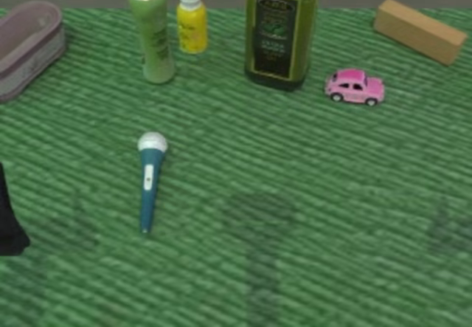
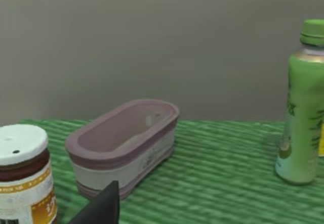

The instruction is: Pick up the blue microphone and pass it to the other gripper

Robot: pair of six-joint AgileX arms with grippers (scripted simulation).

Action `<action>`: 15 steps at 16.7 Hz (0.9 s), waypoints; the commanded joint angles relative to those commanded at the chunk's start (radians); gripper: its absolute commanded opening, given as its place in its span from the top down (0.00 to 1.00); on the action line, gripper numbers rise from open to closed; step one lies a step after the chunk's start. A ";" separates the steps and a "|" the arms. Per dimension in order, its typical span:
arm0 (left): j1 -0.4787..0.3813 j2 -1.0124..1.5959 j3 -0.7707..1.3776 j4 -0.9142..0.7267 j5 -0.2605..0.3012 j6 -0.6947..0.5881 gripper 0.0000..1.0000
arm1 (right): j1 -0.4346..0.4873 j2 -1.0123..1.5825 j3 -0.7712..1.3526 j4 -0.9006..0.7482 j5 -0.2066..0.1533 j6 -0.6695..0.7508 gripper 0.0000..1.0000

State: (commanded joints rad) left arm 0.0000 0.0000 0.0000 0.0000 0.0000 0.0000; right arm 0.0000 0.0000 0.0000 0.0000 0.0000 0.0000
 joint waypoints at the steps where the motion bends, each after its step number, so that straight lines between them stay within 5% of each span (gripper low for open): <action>1: 0.000 0.000 0.000 0.000 0.000 0.000 0.00 | 0.000 0.000 0.000 0.000 0.000 0.000 0.00; 7: -0.052 0.158 0.120 -0.106 0.000 -0.041 0.00 | 0.000 0.000 0.000 0.000 0.000 0.000 0.00; 15: -0.219 0.877 0.599 -0.441 -0.017 -0.203 0.00 | 0.000 0.000 0.000 0.000 0.000 0.000 0.00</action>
State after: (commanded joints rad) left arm -0.2186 0.8772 0.5989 -0.4412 -0.0172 -0.2026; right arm 0.0000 0.0000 0.0000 0.0000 0.0000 0.0000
